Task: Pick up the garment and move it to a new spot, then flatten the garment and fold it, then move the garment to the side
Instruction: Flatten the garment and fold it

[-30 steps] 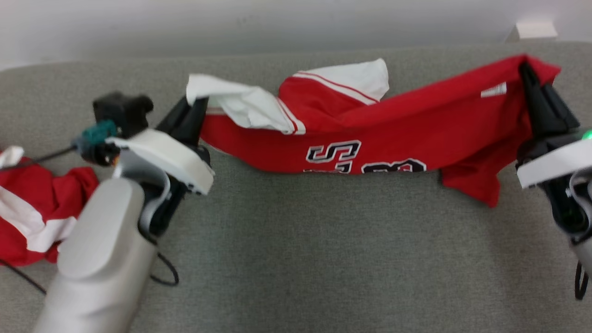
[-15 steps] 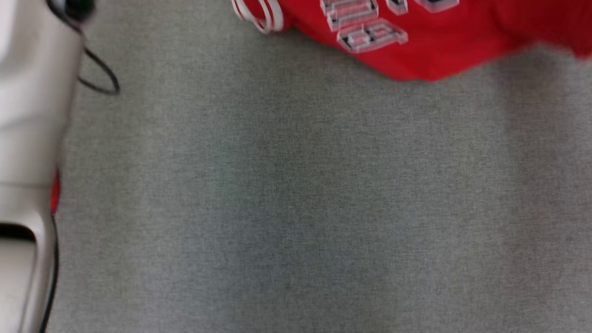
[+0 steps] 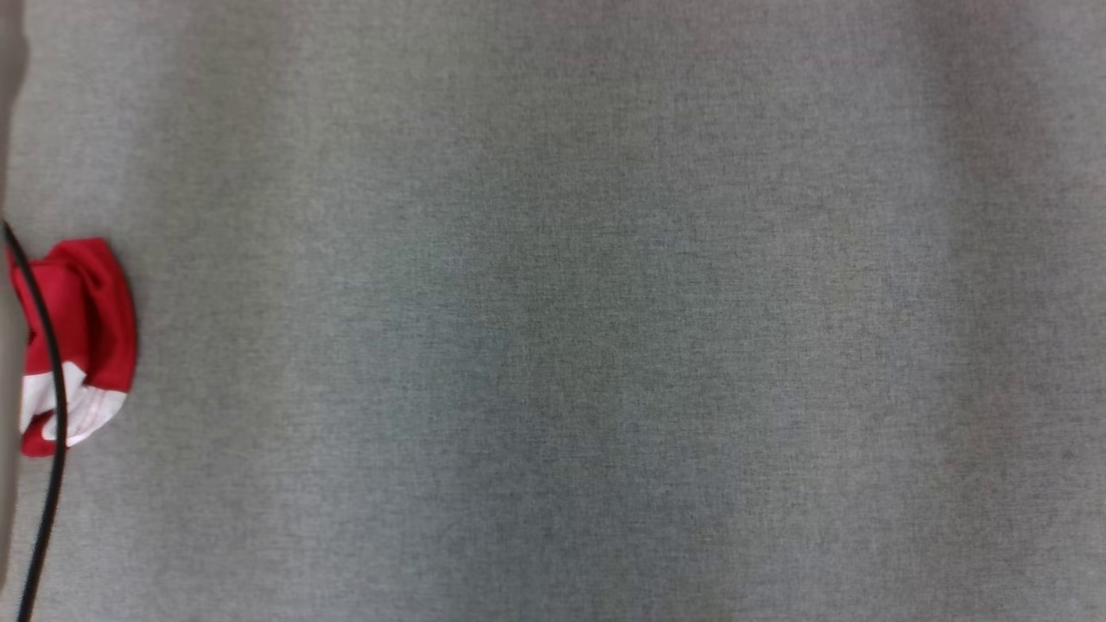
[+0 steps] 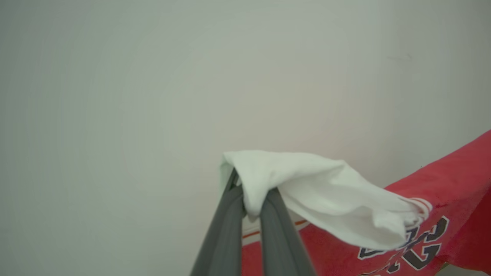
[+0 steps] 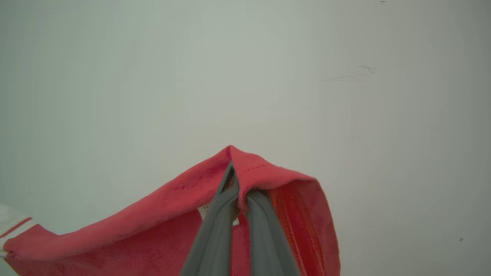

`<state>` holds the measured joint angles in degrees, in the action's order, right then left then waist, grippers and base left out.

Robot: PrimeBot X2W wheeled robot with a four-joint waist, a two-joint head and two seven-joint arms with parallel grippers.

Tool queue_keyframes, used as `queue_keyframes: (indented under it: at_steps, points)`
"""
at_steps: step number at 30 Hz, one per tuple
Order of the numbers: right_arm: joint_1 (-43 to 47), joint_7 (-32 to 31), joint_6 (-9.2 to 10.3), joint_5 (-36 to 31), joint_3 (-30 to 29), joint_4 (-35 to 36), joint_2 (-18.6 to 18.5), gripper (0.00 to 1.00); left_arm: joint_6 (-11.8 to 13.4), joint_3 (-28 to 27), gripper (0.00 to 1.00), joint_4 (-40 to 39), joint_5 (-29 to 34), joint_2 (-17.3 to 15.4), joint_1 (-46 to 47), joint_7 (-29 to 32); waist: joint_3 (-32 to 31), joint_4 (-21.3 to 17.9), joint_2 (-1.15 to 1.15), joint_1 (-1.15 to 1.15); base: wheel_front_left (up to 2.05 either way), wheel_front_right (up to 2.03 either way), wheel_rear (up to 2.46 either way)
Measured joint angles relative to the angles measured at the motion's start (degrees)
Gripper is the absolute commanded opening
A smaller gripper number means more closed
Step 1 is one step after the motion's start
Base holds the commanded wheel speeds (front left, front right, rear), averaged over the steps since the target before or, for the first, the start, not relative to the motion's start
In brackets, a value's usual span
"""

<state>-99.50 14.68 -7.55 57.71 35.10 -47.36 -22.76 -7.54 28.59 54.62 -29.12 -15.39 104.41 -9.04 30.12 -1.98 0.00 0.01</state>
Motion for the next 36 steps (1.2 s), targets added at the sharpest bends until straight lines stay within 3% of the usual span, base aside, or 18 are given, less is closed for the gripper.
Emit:
queue_keyframes:
  at_steps: [8,14,21,27,31,36]
  points:
    - [11.88,-2.55,0.00,6.12,6.77,1.41,-0.36,0.00,0.00,6.22,0.00,1.56,-6.92,0.43,-8.63,0.16,-4.08,0.55,0.00,-0.01,0.00,0.00,0.00]
    - [24.50,-6.53,0.00,12.37,12.45,5.99,-1.58,0.00,0.00,12.54,0.00,-2.18,-14.70,-2.26,-20.65,5.54,-8.93,0.52,0.00,-0.01,0.00,0.00,0.00]
    - [36.99,-16.48,0.00,18.81,21.67,14.24,-6.47,0.00,0.00,17.92,0.00,-9.94,-24.87,-8.77,-34.06,19.54,-16.48,0.32,0.00,-0.02,0.00,0.00,0.00]
    - [44.78,-21.81,0.00,23.09,26.74,17.56,-11.32,0.00,0.16,21.48,0.00,-22.03,-31.63,-14.22,-43.72,33.39,-23.56,0.59,0.01,-0.03,0.00,0.00,0.00]
    - [49.25,-24.26,0.00,25.27,29.22,19.93,-14.43,0.00,3.23,22.24,0.00,-32.37,-36.52,-17.75,-48.74,42.30,-27.94,1.02,0.00,-0.04,0.00,0.00,0.00]
    - [53.01,-26.50,0.00,26.86,31.41,23.43,-18.31,0.00,10.13,22.27,0.00,-48.70,-42.87,-24.19,-54.63,51.89,-31.62,1.63,0.00,-0.04,0.00,0.00,0.00]
